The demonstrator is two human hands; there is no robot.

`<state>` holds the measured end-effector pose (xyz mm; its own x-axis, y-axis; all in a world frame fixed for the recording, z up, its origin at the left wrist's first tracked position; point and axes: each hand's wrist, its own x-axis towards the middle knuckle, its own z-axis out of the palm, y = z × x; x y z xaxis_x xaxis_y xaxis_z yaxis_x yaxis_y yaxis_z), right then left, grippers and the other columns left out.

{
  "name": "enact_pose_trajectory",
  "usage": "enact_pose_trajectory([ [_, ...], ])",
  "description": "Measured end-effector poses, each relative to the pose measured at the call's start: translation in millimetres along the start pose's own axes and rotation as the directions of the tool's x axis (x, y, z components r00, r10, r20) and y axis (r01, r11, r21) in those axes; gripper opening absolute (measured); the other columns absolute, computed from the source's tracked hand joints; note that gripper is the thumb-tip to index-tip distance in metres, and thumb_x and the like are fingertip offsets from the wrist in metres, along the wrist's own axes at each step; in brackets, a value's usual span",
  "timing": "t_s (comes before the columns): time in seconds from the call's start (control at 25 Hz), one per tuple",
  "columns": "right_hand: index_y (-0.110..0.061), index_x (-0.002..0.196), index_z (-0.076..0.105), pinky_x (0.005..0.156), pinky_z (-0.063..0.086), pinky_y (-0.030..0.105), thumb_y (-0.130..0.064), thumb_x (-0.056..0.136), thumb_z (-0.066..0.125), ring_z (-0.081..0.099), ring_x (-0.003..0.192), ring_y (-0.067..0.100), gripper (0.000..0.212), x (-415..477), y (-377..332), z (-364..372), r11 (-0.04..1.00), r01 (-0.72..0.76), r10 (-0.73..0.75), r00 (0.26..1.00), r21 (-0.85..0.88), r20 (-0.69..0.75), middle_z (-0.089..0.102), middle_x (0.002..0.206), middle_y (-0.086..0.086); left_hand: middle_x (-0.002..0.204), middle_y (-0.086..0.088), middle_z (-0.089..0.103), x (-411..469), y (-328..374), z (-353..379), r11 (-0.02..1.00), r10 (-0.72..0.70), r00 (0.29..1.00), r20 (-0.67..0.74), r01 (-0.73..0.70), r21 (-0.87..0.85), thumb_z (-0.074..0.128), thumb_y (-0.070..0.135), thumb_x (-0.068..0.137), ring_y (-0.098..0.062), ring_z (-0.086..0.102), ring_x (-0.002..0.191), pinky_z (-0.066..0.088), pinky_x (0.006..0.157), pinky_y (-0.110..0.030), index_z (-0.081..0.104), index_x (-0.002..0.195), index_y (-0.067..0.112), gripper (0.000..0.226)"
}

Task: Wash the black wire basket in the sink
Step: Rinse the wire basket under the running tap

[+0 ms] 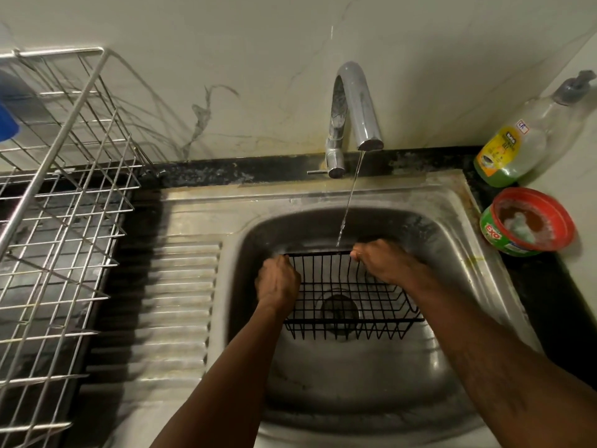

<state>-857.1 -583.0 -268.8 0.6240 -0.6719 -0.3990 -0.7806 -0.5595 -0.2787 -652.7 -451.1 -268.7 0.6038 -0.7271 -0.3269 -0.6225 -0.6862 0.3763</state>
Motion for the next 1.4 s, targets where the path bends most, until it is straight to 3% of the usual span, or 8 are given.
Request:
enact_pose_trajectory([
  [0.2,-0.022,0.118,0.055,0.07,0.055,0.038,-0.035,0.109,0.035,0.061,0.075,0.017,0.025,21.8,-63.6,24.8,0.977,0.209,-0.212,0.976,-0.05,-0.047,0.065,0.095,0.003,0.09,-0.003,0.06,-10.8,22.9,17.0,0.997,0.082,0.995,0.063,-0.083,0.007,0.046,0.019,0.101,-0.016,0.061,0.075,0.059,0.071,-0.035,0.062,0.099,0.015,0.016],
  [0.52,-0.029,0.116,0.056,0.089,0.05,0.041,-0.04,0.108,0.034,0.067,0.096,0.021,0.026,-0.6,16.1,14.0,0.984,0.007,-0.027,0.994,-0.177,-0.11,0.069,0.103,-0.002,0.08,0.0,0.062,5.6,2.6,3.0,0.999,-0.011,1.0,-0.024,0.01,-0.043,0.041,0.023,0.104,-0.012,0.061,0.068,0.055,0.066,-0.03,0.061,0.089,0.019,0.025],
  [0.72,-0.023,0.126,0.053,0.083,0.05,0.042,-0.035,0.109,0.036,0.064,0.094,0.028,0.027,28.7,-53.5,25.6,0.985,0.166,-0.168,0.985,-0.054,-0.038,0.068,0.116,0.009,0.09,-0.006,0.066,-5.5,29.6,15.7,0.995,0.097,0.995,0.036,-0.096,-0.03,0.047,0.02,0.1,-0.023,0.065,0.078,0.059,0.072,-0.039,0.066,0.098,0.014,0.02],
  [0.96,-0.028,0.124,0.058,0.079,0.058,0.039,-0.031,0.108,0.037,0.068,0.082,0.017,0.026,21.0,-22.5,24.8,0.982,0.108,-0.135,0.976,-0.157,-0.171,0.068,0.091,-0.001,0.078,0.002,0.056,4.6,15.5,5.8,0.997,-0.005,1.0,-0.011,0.004,-0.076,0.045,0.02,0.102,-0.008,0.052,0.064,0.036,0.052,-0.019,0.055,0.083,0.021,0.022],
  [1.08,-0.022,0.114,0.064,0.085,0.057,0.041,-0.035,0.108,0.034,0.067,0.091,0.02,0.033,12.3,-4.3,22.7,0.994,0.026,-0.059,0.947,-0.107,-0.317,0.07,0.097,0.002,0.077,0.0,0.057,8.3,10.8,5.4,0.995,-0.033,0.999,-0.036,0.029,-0.096,0.043,0.021,0.103,-0.009,0.053,0.064,0.041,0.054,-0.022,0.055,0.08,0.021,0.026],
  [1.2,-0.014,0.108,0.072,0.09,0.055,0.035,-0.02,0.1,0.044,0.062,0.103,0.02,0.03,20.0,-37.5,32.7,0.975,0.222,-0.198,0.867,-0.002,-0.458,0.07,0.109,0.006,0.08,-0.001,0.058,10.8,20.0,10.5,0.994,-0.047,0.999,-0.008,0.046,-0.097,0.046,0.02,0.102,-0.011,0.055,0.066,0.044,0.057,-0.025,0.06,0.085,0.016,0.022],
  [1.28,-0.015,0.09,0.073,0.082,0.055,0.033,-0.017,0.095,0.057,0.063,0.087,0.015,0.017,25.2,-67.7,33.7,0.946,0.297,-0.235,0.905,0.129,-0.356,0.07,0.092,0.003,0.081,-0.001,0.058,11.3,24.0,12.0,0.995,-0.02,1.0,0.008,0.02,-0.095,0.046,0.023,0.102,-0.013,0.056,0.068,0.043,0.058,-0.025,0.062,0.088,0.017,0.023],
  [1.4,-0.024,0.077,0.066,0.071,0.057,0.035,-0.014,0.09,0.07,0.066,0.071,0.012,0.017,36.7,-80.1,37.7,0.92,0.095,-0.096,0.995,0.38,-0.016,0.068,0.077,-0.002,0.081,0.001,0.06,9.0,20.4,13.9,0.995,0.004,1.0,0.02,-0.002,-0.102,0.048,0.025,0.102,-0.009,0.055,0.064,0.038,0.051,-0.021,0.06,0.086,0.019,0.021],
])
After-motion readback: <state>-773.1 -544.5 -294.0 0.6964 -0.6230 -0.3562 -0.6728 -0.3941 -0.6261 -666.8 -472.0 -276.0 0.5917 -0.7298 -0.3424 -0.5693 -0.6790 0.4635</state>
